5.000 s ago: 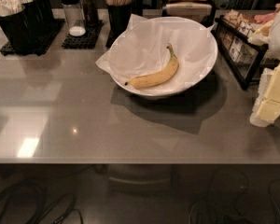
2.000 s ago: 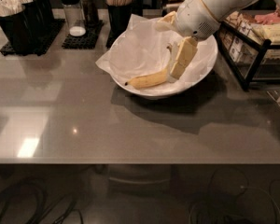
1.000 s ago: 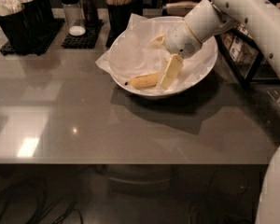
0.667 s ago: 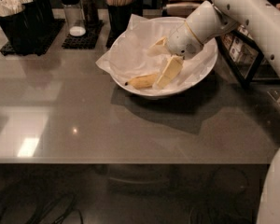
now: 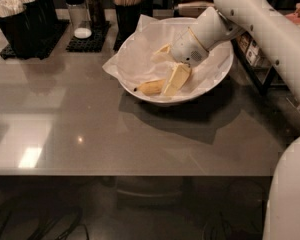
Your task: Pick banana from white bowl
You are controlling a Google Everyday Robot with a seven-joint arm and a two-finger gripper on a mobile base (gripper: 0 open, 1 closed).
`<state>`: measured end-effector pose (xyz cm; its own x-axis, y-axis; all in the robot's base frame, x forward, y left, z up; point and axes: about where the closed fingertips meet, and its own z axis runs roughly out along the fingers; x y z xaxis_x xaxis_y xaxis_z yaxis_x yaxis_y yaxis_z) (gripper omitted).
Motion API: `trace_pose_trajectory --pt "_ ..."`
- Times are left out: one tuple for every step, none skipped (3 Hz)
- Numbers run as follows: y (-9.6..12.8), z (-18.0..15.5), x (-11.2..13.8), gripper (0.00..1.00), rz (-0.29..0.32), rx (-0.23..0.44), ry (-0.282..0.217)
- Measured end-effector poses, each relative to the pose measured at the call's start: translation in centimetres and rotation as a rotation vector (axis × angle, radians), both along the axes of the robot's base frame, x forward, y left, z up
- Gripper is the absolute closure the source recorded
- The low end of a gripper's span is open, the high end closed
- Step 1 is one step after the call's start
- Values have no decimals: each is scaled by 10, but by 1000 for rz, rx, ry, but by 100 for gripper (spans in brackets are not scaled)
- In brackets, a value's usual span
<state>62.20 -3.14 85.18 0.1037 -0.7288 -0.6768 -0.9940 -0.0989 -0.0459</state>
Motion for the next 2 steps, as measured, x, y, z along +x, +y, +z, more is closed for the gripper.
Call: trace_pose_trajectory --pt "8 -15 2 11 19 -7 32" --pt "12 -22 3 14 25 -12 47"
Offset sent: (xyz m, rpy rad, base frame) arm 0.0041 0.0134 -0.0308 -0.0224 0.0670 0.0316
